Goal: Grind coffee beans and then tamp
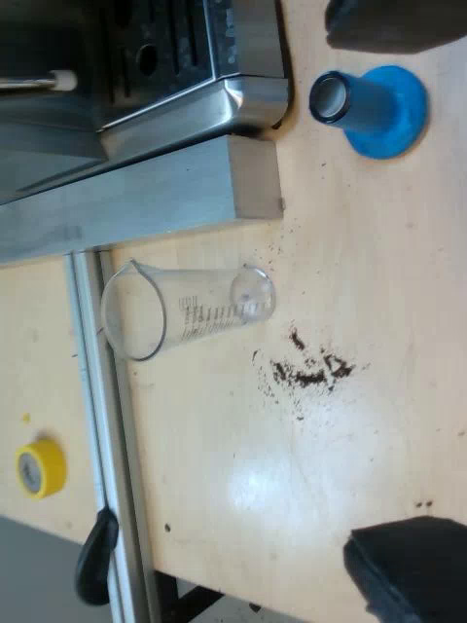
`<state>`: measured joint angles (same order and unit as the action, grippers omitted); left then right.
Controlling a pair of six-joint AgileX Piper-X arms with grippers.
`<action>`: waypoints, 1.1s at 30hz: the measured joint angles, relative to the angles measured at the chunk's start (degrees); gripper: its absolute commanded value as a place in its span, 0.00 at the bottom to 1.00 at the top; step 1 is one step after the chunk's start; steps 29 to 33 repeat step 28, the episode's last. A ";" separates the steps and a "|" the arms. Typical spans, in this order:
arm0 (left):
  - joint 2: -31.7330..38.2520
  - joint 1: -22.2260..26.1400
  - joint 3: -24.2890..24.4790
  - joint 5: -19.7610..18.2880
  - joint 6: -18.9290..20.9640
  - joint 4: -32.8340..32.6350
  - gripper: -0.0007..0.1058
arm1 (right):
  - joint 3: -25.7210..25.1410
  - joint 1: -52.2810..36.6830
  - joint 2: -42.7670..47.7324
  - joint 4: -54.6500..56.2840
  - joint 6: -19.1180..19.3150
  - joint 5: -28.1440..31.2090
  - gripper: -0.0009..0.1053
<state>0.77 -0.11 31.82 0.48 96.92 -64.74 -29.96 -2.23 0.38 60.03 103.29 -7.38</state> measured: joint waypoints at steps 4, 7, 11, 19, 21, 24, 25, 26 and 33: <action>0.00 0.00 -0.32 -0.48 0.00 0.28 0.93 | -0.02 0.00 0.00 -0.34 0.00 -0.03 0.74; 0.00 0.00 -0.32 -0.48 0.00 0.50 0.93 | -0.02 0.00 0.00 -0.34 -0.39 -0.03 0.74; 0.00 0.00 -0.32 -0.48 0.00 0.62 0.93 | -0.02 0.00 0.00 -0.34 -0.39 -0.03 0.74; 0.00 0.00 -1.52 -0.48 0.00 3.81 0.93 | -0.02 0.00 0.00 -0.34 -0.39 -0.03 0.74; 0.00 0.00 -1.59 -0.48 0.00 3.78 0.93 | -0.02 0.00 0.00 -0.34 -0.39 -0.03 0.74; 0.00 0.00 -1.55 -0.48 0.00 3.98 0.93 | -0.02 0.00 0.00 -0.34 -0.39 -0.03 0.74; 0.00 0.00 -1.55 -0.48 0.00 3.98 0.93 | -0.02 0.00 0.00 -0.34 -0.39 -0.03 0.74; 0.00 0.00 -1.55 -0.48 0.00 3.98 0.93 | -0.02 0.00 0.00 -0.34 -0.39 -0.03 0.74; 0.00 0.00 -1.55 -0.48 0.00 3.98 0.93 | -0.02 0.00 0.00 -0.34 -0.39 -0.03 0.74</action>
